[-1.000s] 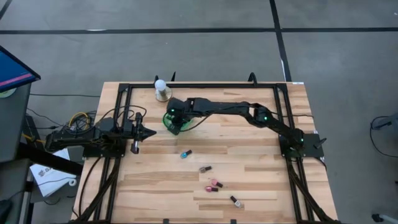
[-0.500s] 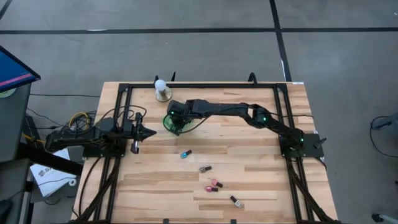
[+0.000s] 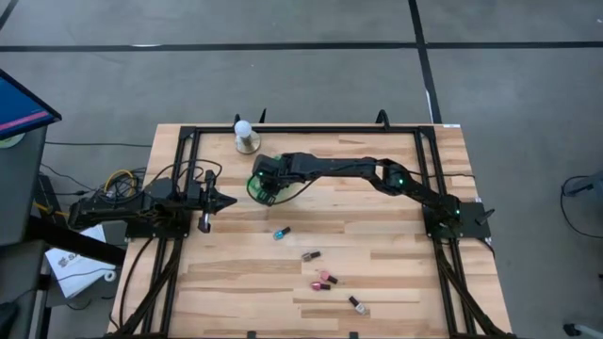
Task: Pick & Place Nail Polish
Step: Put the light green nail polish bottle into the green bin, then put the light blue nail polish bottle into the green bin
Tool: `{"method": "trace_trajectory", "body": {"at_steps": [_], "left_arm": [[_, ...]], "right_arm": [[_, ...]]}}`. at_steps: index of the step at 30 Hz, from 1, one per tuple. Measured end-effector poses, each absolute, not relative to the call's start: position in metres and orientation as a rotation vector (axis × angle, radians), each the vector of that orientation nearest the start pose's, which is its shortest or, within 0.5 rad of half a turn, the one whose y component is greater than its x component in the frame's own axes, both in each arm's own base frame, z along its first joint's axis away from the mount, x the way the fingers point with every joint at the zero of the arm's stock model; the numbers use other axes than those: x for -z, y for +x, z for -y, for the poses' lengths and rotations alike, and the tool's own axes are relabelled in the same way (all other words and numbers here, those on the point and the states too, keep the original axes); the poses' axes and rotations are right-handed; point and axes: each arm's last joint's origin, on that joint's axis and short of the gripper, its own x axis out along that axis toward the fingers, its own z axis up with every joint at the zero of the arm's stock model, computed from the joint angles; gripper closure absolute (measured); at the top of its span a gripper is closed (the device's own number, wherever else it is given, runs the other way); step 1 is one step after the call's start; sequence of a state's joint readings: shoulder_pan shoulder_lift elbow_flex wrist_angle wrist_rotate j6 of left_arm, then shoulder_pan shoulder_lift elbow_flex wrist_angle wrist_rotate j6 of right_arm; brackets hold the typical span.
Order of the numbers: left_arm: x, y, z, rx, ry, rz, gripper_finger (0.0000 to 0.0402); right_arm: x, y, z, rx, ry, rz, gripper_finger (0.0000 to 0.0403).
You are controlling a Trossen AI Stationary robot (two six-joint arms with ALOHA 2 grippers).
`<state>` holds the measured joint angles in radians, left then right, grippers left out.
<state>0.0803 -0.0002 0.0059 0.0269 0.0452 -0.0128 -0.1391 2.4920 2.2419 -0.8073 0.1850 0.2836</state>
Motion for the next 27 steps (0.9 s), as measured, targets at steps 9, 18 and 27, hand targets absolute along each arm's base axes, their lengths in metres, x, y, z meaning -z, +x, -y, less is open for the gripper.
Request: {"method": "trace_trajectory", "body": {"at_steps": [9,18,27], "left_arm": [[-0.168,0.097,-0.007,-0.035,-0.011,0.033,0.04],[-0.168,0.097,-0.007,-0.035,-0.011,0.033,0.04],[-0.168,0.097,-0.006,-0.035,-0.011,0.033,0.04]], "right_arm": [[-0.166,0.522,0.078,0.442,0.234,-1.028,0.0303],[-0.166,0.522,0.079,0.441,0.231,-1.033,0.0243],[-0.212,0.517,0.072,0.203,0.136,-0.986,0.0185]]}}
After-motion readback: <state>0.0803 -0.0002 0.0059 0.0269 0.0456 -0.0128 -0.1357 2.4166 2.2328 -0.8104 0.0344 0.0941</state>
